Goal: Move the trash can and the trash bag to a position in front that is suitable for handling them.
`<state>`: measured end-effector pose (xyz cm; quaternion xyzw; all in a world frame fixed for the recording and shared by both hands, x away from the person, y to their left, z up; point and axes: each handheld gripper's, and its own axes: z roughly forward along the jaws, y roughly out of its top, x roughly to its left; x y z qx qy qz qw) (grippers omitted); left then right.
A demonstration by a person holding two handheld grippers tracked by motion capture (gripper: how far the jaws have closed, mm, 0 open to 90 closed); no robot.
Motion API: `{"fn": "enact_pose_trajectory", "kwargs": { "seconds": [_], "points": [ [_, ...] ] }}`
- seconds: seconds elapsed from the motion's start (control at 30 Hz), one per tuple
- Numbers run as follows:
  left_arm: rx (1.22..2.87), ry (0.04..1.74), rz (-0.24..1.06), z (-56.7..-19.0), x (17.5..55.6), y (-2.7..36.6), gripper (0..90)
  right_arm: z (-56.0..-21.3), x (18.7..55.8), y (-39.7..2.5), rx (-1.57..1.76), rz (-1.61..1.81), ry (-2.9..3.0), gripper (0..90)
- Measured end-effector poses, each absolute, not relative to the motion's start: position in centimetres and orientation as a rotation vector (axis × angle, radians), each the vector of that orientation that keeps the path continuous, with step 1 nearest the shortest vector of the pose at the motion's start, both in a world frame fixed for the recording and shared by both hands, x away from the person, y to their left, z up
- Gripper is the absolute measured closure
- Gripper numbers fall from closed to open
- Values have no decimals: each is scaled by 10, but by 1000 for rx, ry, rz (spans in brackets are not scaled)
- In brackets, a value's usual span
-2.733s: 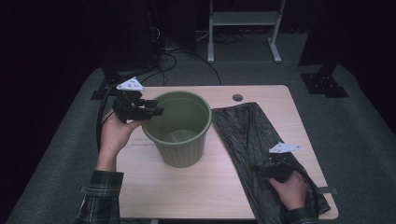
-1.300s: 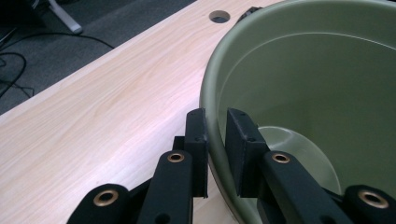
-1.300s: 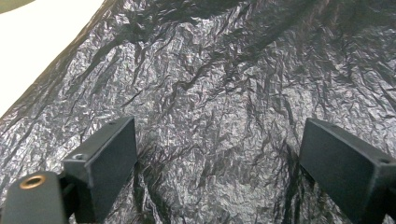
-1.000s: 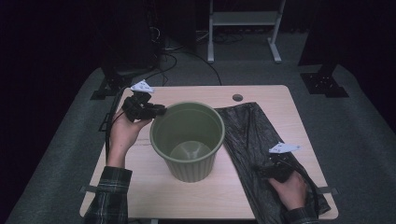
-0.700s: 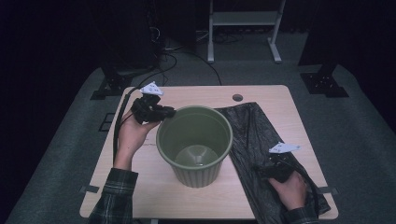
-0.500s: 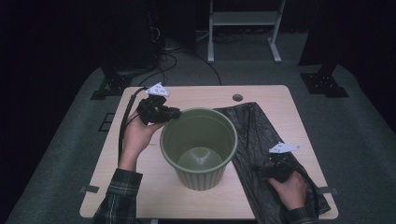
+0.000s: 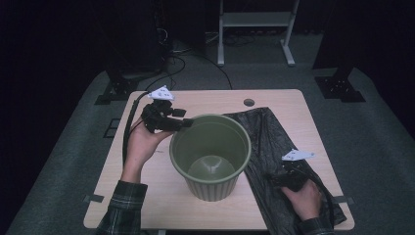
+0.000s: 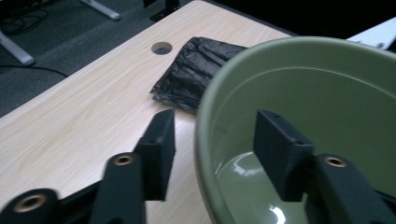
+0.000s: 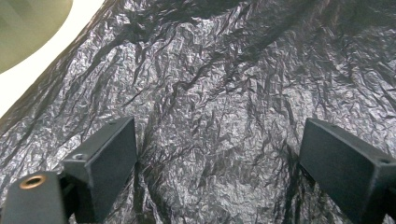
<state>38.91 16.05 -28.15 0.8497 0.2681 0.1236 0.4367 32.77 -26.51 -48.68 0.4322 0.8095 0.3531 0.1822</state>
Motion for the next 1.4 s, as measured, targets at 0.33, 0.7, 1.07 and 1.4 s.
{"fn": "enact_pose_trajectory", "kwargs": {
  "seconds": [0.33, 0.7, 1.07, 1.4],
  "points": [
    [2070, 671, 332, -272, 353, 183, 181, -487, 328, -265, 1219, 997, 2284, 103],
    [2043, 694, 373, -273, 315, 212, 5, -487, 328, -265, 1219, 997, 2284, 103],
    [2066, 743, 410, -308, 281, 229, 0, -487, 328, -265, 1218, 996, 2284, 103],
    [2079, 766, 415, -353, 271, 231, 0, -487, 327, -265, 1219, 996, 2284, 103]
  ]
}}
